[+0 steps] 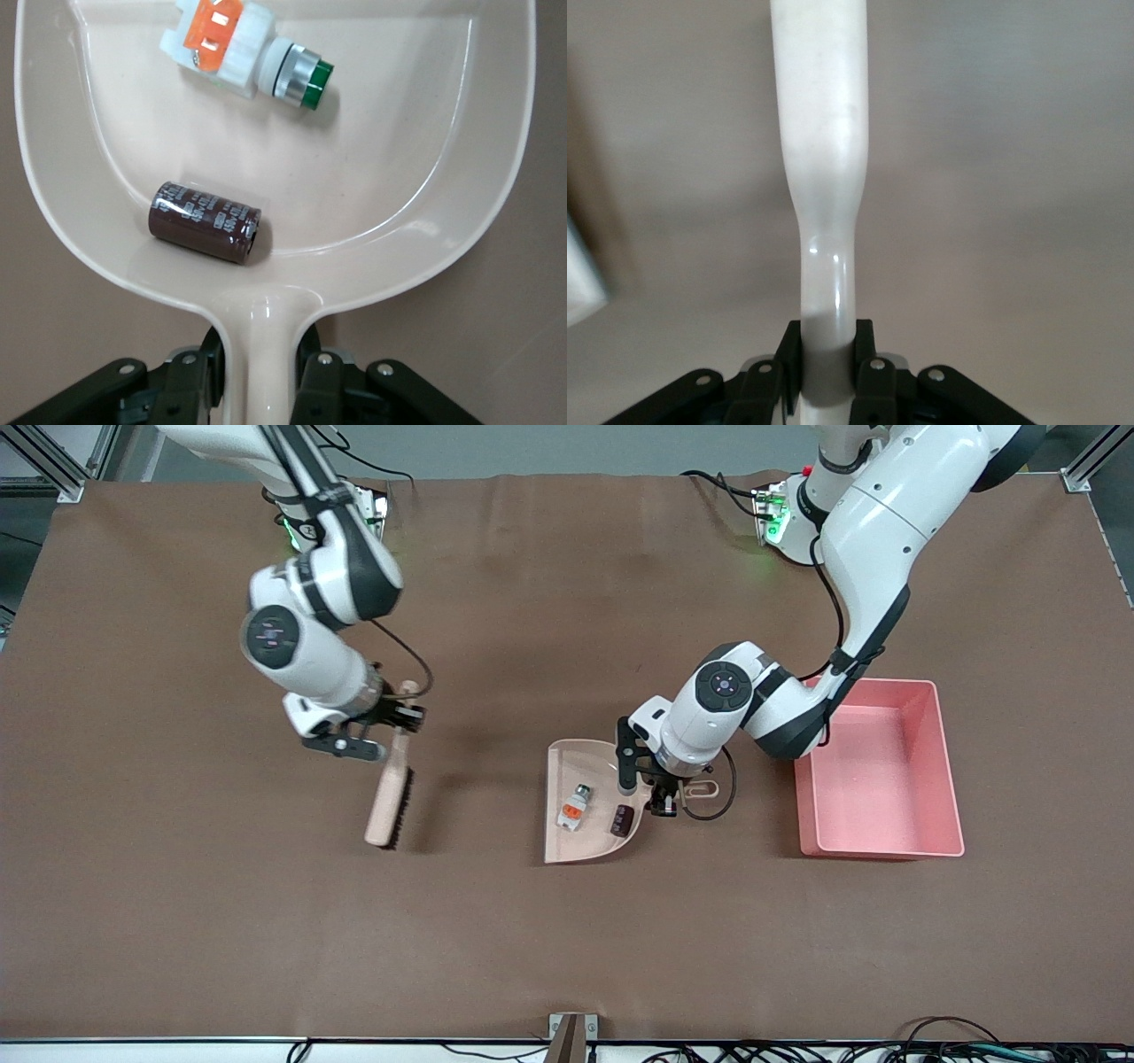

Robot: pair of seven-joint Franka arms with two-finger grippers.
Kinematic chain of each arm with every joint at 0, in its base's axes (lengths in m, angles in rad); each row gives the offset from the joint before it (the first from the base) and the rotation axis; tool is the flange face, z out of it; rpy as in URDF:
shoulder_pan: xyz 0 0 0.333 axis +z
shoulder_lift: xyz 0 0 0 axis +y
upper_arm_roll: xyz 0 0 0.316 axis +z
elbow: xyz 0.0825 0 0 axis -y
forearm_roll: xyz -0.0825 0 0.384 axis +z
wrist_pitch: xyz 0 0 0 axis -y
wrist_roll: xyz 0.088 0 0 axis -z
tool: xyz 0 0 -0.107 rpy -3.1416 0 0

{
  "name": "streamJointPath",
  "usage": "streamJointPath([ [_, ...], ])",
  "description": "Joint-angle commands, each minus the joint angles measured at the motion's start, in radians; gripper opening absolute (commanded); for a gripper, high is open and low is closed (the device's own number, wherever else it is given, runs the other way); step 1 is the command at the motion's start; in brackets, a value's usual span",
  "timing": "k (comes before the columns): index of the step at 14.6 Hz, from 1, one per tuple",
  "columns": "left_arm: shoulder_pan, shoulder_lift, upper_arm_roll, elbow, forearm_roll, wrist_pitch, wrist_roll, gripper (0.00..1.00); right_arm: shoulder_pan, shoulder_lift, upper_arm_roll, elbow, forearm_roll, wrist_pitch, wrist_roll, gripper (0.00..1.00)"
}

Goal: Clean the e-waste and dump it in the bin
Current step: 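Lift the dustpan with the left gripper while the right gripper withdraws the brush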

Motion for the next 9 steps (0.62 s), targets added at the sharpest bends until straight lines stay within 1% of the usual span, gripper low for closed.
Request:
streamJointPath([
  [1, 0.098, -0.009, -0.097, 0.012, -0.007, 0.003, 0.029, 0.00, -0.208, -0.211, 0.021, -0.265, -0.037, 0.035, -0.209, 0.00],
  [2, 0.138, -0.011, -0.135, 0.012, -0.007, 0.000, 0.040, 0.00, -0.287, -0.243, 0.021, -0.314, -0.084, 0.045, -0.278, 0.00],
  [3, 0.178, -0.015, -0.171, 0.012, -0.006, -0.005, 0.046, 0.00, -0.389, -0.268, 0.022, -0.356, -0.133, 0.065, -0.360, 0.00],
  [5, 0.251, -0.051, -0.223, 0.008, -0.004, -0.032, 0.048, 0.00, -0.528, -0.306, 0.021, -0.465, -0.153, 0.134, -0.521, 0.00],
  [6, 0.290, -0.066, -0.246, 0.012, -0.004, -0.060, 0.048, 0.00, -0.569, -0.311, 0.022, -0.502, -0.153, 0.171, -0.559, 0.00],
  [8, 0.394, -0.078, -0.316, 0.018, -0.004, -0.102, 0.060, 0.00, -0.580, -0.310, 0.022, -0.565, -0.159, 0.260, -0.565, 0.00],
  [9, 0.449, -0.078, -0.350, 0.015, -0.004, -0.102, 0.086, 0.01, -0.580, -0.307, 0.022, -0.577, -0.159, 0.286, -0.565, 0.00],
])
